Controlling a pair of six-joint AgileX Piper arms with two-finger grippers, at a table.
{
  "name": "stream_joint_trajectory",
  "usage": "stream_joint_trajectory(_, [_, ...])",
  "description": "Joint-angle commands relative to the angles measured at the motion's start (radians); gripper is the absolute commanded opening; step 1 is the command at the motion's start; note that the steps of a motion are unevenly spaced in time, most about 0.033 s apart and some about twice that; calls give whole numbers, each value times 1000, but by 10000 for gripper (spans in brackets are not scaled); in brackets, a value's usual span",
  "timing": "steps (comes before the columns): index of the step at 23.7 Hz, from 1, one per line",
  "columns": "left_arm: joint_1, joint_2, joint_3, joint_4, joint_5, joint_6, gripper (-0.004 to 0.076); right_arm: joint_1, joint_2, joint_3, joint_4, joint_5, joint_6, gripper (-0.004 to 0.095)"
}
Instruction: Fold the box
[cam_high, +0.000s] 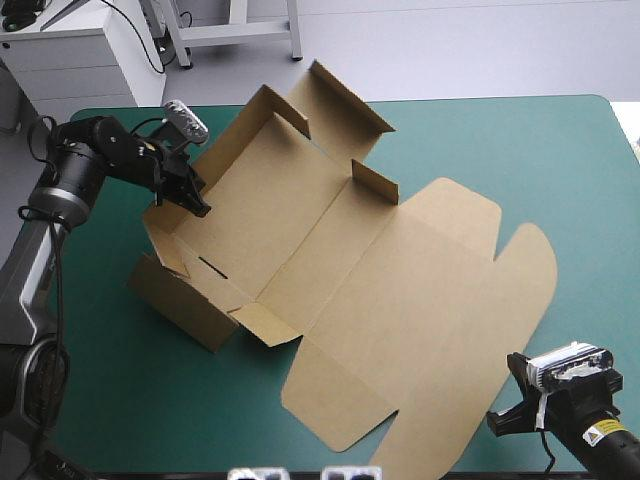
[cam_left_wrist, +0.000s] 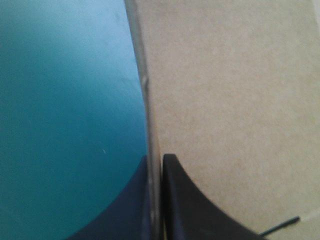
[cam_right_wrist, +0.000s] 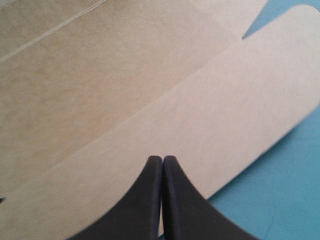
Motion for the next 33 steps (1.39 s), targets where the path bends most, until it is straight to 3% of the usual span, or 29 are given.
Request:
stream_joint_trajectory(1, [-89,-54,-72,56,-149,35,-8,1,9,-28,21,-62,-1,-20])
stream_joint_trajectory(3, [-158,-54,-91,76,-205,94,-8,1,9,-28,21,-62,-1,-20])
stream_joint_trajectory(12, [-433,-55,-104,75,-244,255,-8,1,9,-28,21,-62,-1,-20])
stream_joint_trajectory(19, [-593,-55,-106,78,-229,294,-8,1,9,-28,21,-62,-1,-18])
stream_joint_trajectory(22, [-631,-44,-106,235,-229,286,-8,1,9,-28,21,-62,-1,-18])
stream_joint_trajectory(24, [-671,-28,-102,410,-238,116,-9,1,9,-28,21,-62,-1,-18])
stream_joint_trajectory(28, [-761,-26,-31,705,-318,-80,-9,1,9,-28,21,-62,7,-18])
stream_joint_trajectory(33, [-896,-26,103,1151,-389,-471,-9,1,9,-45,21,-62,47,-18])
